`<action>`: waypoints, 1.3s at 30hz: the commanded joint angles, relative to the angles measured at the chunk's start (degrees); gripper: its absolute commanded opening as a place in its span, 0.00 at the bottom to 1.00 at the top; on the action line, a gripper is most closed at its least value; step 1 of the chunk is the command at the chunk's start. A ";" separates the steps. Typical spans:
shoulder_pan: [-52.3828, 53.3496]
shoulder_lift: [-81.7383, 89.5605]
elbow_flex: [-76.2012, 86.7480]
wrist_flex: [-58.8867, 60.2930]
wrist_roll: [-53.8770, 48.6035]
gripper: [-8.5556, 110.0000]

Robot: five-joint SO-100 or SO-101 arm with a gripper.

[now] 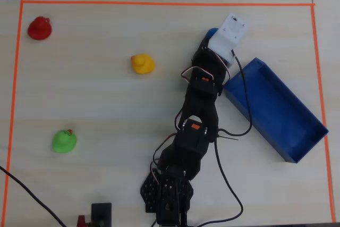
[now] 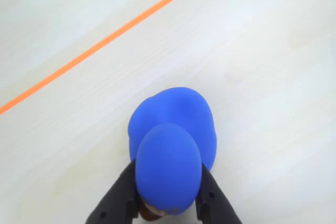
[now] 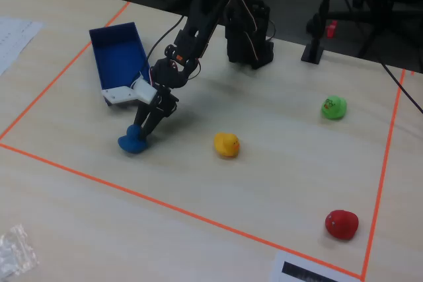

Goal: Grasp blue duck and put it into box.

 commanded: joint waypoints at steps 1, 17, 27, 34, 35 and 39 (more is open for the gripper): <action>1.49 3.78 -0.26 -0.09 0.70 0.07; 25.66 31.73 -22.59 51.24 -9.49 0.07; 39.46 38.41 -0.35 40.17 -23.73 0.07; 39.73 36.56 13.36 25.14 -26.10 0.07; 39.55 36.12 14.94 21.71 -26.02 0.10; 39.29 35.33 20.39 7.82 -25.84 0.43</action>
